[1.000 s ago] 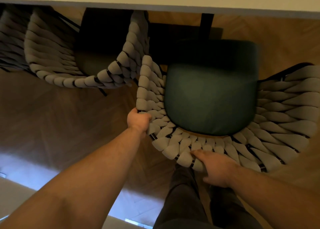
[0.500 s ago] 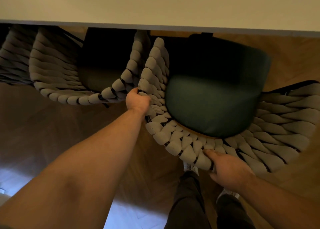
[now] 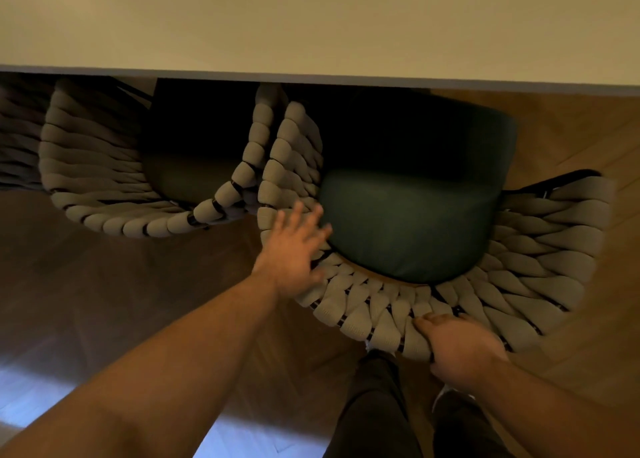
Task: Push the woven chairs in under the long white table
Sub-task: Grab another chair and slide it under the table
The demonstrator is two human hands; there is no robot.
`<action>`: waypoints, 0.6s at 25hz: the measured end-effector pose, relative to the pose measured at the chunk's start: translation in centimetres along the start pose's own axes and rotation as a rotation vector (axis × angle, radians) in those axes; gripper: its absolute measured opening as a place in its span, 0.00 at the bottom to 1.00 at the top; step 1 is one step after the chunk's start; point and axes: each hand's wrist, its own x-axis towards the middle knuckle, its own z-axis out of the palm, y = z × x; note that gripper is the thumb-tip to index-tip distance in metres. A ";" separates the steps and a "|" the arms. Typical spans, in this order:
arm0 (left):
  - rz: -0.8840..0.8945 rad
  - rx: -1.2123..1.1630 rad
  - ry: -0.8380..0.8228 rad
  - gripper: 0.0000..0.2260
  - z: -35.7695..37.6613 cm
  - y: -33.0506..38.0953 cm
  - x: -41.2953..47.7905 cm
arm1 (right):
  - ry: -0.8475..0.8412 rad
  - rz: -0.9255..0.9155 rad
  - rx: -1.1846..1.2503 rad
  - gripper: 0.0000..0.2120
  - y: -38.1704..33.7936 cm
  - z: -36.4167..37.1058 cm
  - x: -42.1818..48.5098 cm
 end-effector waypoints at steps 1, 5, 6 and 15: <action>0.122 0.037 -0.155 0.37 0.0 0.5 -0.3 | -0.023 0.007 -0.004 0.35 -0.3 -0.1 0.1; 0.215 0.130 -0.478 0.49 -0.1 0.3 0.0 | -0.055 0.039 -0.003 0.37 -0.4 0.1 0.4; 0.223 0.174 -0.485 0.49 -0.1 0.3 0.3 | -0.064 0.037 -0.015 0.37 -0.2 0.0 0.5; -0.029 0.093 -0.430 0.35 -1.5 2.2 4.1 | -0.009 0.005 -0.115 0.30 5.5 -5.1 3.4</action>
